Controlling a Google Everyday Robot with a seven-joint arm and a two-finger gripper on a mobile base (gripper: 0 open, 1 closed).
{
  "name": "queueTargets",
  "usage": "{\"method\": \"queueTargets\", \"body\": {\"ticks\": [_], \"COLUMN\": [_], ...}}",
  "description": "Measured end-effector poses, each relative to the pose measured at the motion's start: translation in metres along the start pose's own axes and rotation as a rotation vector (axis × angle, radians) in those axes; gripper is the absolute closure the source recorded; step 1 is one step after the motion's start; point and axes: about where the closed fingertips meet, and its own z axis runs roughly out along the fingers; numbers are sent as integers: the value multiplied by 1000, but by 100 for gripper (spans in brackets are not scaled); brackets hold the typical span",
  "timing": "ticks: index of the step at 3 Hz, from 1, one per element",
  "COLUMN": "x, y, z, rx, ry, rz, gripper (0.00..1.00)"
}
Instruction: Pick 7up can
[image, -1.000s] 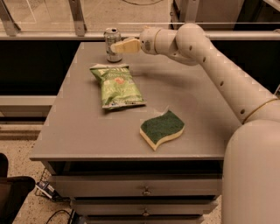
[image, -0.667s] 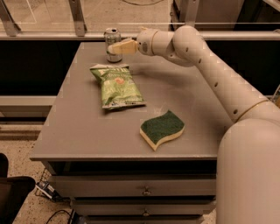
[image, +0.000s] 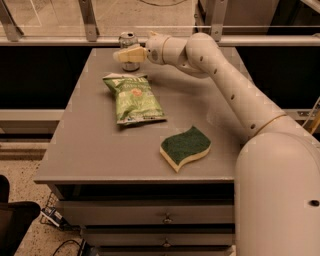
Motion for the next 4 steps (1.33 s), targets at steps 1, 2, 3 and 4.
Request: {"method": "queueTargets", "body": {"ticks": [1,2,3,4], "x": [0,2,2,2], "y": [5,7,9,11], "z": [9,17,19,22], "rx": [4,6,2,-3], "ry": [-2,-9,-8,-8], "rz": [7,19,19,20], "gripper": [0,19,42,65]}}
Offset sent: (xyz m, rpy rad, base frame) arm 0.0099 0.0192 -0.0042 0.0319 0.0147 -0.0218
